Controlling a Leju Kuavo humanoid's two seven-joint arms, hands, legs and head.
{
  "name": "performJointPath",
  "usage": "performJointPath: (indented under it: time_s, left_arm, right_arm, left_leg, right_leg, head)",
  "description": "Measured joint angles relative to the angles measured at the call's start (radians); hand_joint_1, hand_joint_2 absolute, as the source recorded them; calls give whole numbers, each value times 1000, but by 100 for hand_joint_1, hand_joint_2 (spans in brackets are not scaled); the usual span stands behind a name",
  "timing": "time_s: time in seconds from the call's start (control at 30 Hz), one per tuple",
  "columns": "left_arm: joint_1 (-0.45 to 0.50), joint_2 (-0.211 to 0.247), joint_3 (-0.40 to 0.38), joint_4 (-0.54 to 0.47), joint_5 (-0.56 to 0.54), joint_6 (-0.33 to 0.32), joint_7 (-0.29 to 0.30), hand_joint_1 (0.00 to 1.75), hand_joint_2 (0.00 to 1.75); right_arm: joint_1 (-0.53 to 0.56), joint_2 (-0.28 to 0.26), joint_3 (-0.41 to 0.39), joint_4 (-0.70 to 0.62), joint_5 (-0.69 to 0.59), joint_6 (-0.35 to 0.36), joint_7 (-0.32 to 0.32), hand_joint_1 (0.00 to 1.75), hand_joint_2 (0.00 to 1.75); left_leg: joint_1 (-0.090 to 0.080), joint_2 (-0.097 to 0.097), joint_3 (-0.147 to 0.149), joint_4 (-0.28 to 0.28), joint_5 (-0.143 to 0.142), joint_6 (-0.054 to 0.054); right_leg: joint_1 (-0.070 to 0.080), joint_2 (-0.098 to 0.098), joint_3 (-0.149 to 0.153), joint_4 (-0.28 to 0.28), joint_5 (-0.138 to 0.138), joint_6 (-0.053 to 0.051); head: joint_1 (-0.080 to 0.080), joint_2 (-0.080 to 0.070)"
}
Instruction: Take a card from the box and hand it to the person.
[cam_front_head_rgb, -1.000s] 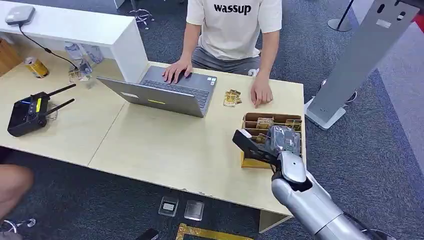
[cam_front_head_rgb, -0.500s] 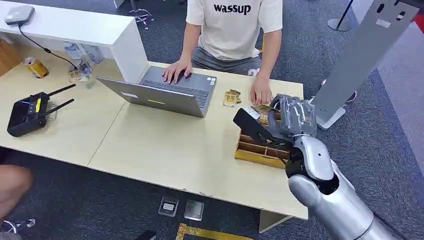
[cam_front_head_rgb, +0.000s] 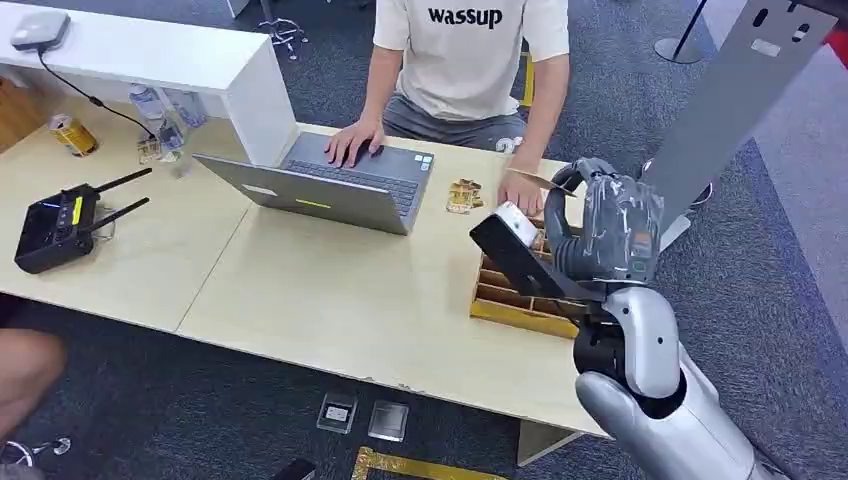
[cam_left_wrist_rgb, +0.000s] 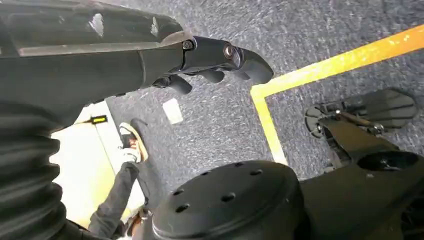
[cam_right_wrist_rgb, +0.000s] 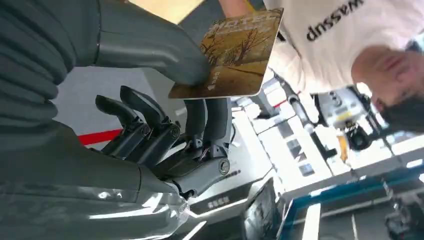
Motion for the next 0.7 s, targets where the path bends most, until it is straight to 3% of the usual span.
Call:
performJointPath:
  time_s: [0.17,0.33,0.43,0.7]
  left_arm:
    - [-7,-8,-5,0,-11,-3,5,0,175]
    - [-15,-13,-11,0,-15,-3,12,0,175]
    - [-20,-14,-18,0,-16,-5,15,0,175]
    - [-28,-21,-21,0,-16,-3,15,0,175]
  right_arm:
    - [-14,35,-2,181,36,-200,-88,175,175]
    - [-28,69,-6,353,58,-333,-138,175,175]
    - [-37,87,-6,446,106,-371,-157,175,175]
    - [-35,131,-5,627,175,-379,-191,175,175]
  left_leg:
    - [0,0,0,0,0,0]
    - [0,0,0,0,0,0]
    - [0,0,0,0,0,0]
    - [0,0,0,0,0,0]
  right_leg:
    - [0,-1,0,0,0,0]
    - [0,-1,0,0,0,0]
    - [0,-1,0,0,0,0]
    - [0,0,-1,0,0,0]
  head:
    - [0,0]
    - [0,0]
    - [0,0]
    - [0,0]
